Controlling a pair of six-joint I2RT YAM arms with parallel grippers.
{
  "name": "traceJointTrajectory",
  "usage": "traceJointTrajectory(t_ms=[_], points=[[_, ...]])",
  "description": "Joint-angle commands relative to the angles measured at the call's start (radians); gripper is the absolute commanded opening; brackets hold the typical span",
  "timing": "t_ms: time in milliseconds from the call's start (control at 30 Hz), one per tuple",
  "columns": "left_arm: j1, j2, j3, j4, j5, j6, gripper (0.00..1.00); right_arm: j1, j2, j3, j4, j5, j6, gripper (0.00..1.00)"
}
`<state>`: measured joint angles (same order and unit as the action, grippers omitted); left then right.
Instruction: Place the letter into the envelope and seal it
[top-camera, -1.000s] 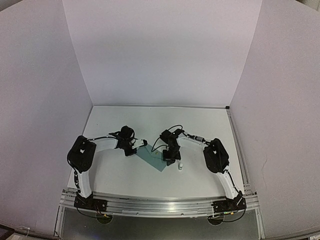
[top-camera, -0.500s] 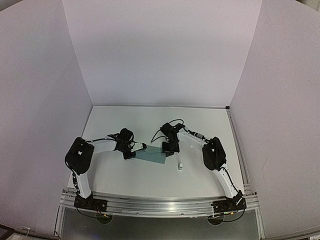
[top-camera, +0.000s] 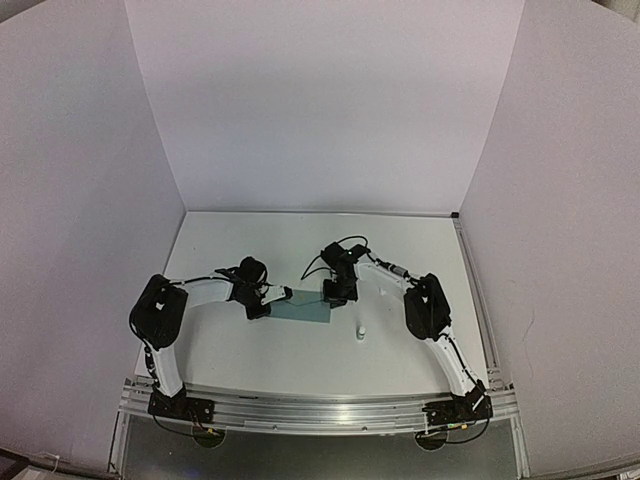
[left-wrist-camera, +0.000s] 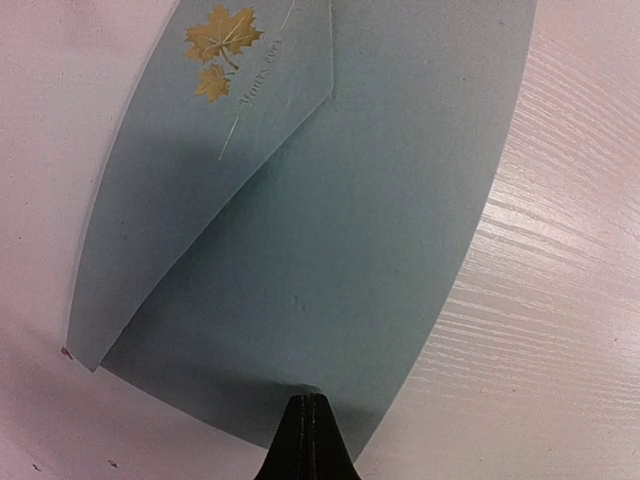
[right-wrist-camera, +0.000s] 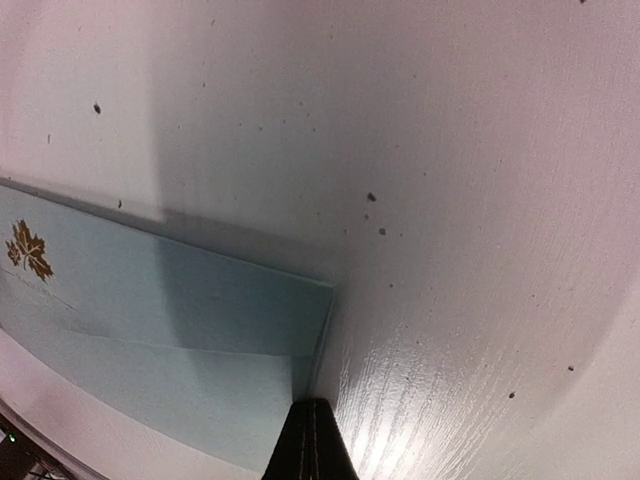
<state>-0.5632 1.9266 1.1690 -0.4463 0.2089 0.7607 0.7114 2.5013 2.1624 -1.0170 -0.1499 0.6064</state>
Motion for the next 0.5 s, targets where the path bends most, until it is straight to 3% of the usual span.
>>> traceJointTrajectory(t_ms=[0, 467], points=[[-0.012, -0.017, 0.009, -0.054, 0.019, -0.012, 0.0, 0.005, 0.005, 0.003, 0.044, 0.014, -0.011, 0.0], [-0.001, -0.08, 0.116, -0.084, 0.054, -0.132, 0.02, -0.012, -0.094, 0.043, 0.013, 0.051, -0.024, 0.0]])
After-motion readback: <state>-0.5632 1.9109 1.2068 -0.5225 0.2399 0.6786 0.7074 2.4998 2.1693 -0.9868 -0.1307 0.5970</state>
